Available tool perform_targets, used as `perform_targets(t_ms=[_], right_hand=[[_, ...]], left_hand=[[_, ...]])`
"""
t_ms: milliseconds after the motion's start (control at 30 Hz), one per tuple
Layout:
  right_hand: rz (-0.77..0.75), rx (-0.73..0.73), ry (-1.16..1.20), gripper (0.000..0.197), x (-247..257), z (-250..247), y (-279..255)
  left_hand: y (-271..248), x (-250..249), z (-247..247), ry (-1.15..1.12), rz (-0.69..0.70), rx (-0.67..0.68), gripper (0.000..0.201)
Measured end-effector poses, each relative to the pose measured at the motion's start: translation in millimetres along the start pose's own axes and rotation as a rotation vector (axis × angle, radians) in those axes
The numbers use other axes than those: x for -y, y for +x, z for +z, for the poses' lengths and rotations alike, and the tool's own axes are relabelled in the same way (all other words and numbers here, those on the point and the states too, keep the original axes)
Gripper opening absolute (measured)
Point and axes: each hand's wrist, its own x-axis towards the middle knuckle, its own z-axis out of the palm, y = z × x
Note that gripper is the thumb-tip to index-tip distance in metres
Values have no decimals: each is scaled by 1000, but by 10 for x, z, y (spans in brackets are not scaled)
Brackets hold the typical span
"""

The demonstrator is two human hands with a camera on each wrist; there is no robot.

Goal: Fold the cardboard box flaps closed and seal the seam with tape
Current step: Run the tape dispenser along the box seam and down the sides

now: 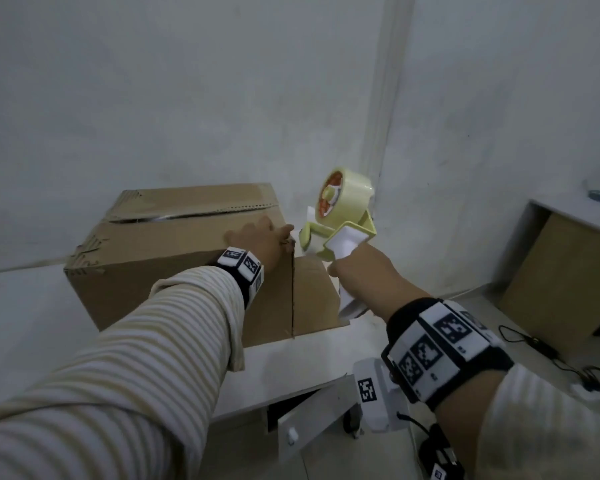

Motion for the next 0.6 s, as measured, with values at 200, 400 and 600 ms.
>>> perform_targets(t_ms=[200, 400, 600], right_hand=[[-154, 10, -172, 18, 112, -88, 16], [-255, -17, -37, 31, 458, -159, 43], [-382, 17, 15, 11, 897, 44, 46]], left_hand=[[-62, 71, -56, -172, 124, -60, 35], [-331, 299, -381, -1056, -365, -172, 37], [-492, 678, -644, -1749, -557, 259, 67]])
